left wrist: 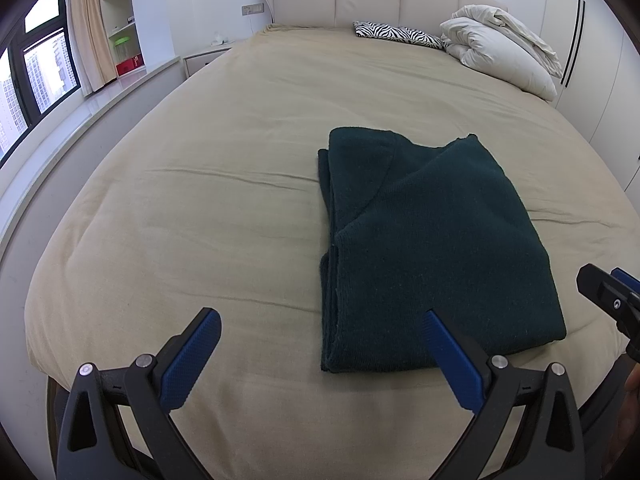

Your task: Fold small clothes

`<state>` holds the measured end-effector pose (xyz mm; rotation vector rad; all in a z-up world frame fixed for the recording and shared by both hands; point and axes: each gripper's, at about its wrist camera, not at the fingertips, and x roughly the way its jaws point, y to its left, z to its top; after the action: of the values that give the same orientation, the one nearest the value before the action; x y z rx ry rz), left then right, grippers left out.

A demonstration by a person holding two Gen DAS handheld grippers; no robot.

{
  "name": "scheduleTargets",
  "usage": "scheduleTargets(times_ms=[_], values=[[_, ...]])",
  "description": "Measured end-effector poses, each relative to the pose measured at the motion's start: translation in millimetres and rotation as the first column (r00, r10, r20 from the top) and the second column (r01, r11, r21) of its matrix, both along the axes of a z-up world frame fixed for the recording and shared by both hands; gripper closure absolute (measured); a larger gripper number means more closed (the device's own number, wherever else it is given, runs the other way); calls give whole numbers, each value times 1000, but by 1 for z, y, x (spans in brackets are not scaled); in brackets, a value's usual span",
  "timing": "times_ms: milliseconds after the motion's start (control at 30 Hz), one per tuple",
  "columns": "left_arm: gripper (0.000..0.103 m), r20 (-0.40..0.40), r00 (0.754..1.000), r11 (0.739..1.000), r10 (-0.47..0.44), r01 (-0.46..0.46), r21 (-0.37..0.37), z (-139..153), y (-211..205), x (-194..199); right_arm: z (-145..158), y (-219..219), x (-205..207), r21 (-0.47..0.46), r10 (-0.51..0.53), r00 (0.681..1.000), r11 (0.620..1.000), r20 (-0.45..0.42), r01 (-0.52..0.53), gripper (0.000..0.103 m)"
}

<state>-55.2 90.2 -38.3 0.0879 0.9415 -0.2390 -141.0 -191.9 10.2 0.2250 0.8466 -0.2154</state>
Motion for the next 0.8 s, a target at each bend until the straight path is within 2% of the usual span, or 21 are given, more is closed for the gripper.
scheduleTargets(times_ms=[800], values=[[0, -6, 1000, 1000, -6, 6, -2, -2, 3, 1, -2, 2, 2, 12, 5, 1000, 1000, -7, -5, 0]])
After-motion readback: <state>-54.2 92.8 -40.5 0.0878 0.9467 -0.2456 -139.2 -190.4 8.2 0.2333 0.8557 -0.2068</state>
